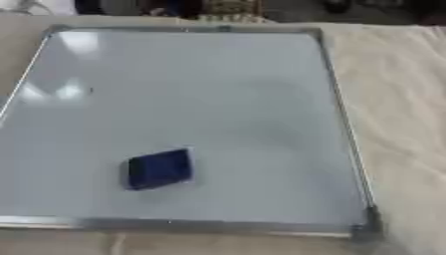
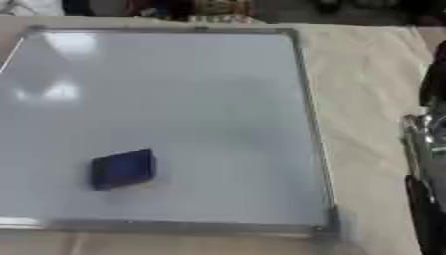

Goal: Wipe the whiteboard clean with a brush.

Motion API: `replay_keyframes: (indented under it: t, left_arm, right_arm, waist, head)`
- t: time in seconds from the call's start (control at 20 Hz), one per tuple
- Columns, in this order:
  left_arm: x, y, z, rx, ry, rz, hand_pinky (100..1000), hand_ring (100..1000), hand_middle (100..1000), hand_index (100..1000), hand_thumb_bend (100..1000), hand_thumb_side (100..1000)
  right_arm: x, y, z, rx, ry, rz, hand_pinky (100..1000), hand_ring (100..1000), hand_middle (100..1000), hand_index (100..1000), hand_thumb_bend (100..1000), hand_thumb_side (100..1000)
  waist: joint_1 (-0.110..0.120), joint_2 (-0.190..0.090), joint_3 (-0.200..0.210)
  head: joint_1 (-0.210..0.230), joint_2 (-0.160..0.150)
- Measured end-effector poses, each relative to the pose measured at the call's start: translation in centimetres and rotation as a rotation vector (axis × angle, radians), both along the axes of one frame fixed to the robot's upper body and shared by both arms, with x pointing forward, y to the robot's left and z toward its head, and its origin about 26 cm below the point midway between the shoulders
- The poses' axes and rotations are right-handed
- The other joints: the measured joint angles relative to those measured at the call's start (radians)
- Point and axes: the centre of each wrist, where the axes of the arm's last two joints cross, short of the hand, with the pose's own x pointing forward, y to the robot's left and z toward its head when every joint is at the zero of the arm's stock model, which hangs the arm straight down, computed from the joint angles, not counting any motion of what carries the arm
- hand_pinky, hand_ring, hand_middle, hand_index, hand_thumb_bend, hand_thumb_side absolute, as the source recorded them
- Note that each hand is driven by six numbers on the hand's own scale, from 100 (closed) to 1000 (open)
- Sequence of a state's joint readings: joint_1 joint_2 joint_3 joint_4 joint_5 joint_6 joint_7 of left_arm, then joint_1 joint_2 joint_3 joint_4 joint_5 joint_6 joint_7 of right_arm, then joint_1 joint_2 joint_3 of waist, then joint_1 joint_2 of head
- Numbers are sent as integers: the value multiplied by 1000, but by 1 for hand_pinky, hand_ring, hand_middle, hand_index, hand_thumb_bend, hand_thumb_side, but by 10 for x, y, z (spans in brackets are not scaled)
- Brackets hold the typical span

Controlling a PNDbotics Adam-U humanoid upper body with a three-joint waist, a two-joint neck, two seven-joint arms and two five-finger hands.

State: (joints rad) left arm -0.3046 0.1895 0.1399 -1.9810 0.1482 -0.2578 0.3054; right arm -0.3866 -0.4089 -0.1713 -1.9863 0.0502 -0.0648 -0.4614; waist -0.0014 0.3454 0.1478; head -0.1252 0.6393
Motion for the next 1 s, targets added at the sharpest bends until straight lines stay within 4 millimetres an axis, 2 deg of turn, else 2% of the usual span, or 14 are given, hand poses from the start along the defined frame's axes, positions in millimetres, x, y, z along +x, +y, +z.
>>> replay_keyframes:
  t: [0.2, 0.3, 0.55, 0.8, 0.9, 1.0]
  left_arm:
    - [2, 4, 13, 89, -52, 27, 595, 583, 533, 245, 279, 887]
    - [3, 6, 21, 149, -81, 43, 597, 581, 530, 187, 287, 859]
    - [5, 8, 44, 393, -120, 109, 605, 590, 545, 120, 341, 812]
    - [7, 1, 66, 748, -127, 202, 653, 668, 593, 100, 354, 805]
    - [6, -2, 73, 888, -116, 220, 649, 666, 584, 100, 360, 806]
    - [6, -6, 82, 1006, -110, 232, 628, 641, 564, 100, 365, 770]
  right_arm:
    - [0, 0, 0, 0, 0, 0, 868, 876, 726, 870, 100, 1000]
    - [0, 0, 0, -1, 2, 0, 869, 876, 726, 870, 100, 1000]
    - [0, 0, 0, -2, 4, 1, 869, 876, 725, 870, 100, 1000]
    - [0, 0, 0, -4, 5, 4, 870, 876, 725, 871, 100, 1000]
    - [0, 1, 0, -6, 6, 8, 870, 876, 725, 871, 100, 1000]
    - [0, 1, -1, -6, 7, 12, 870, 876, 725, 871, 100, 1000]
  waist:
    - [0, 0, 0]
    - [1, 0, -1]
    - [1, 0, -6]
    - [6, 0, -10]
    - [8, -1, -10]
    - [9, -1, -10]
  head:
    - [0, -1]
    - [0, -3]
    - [1, -5]
    - [9, -9]
    - [10, -9]
    - [10, -10]
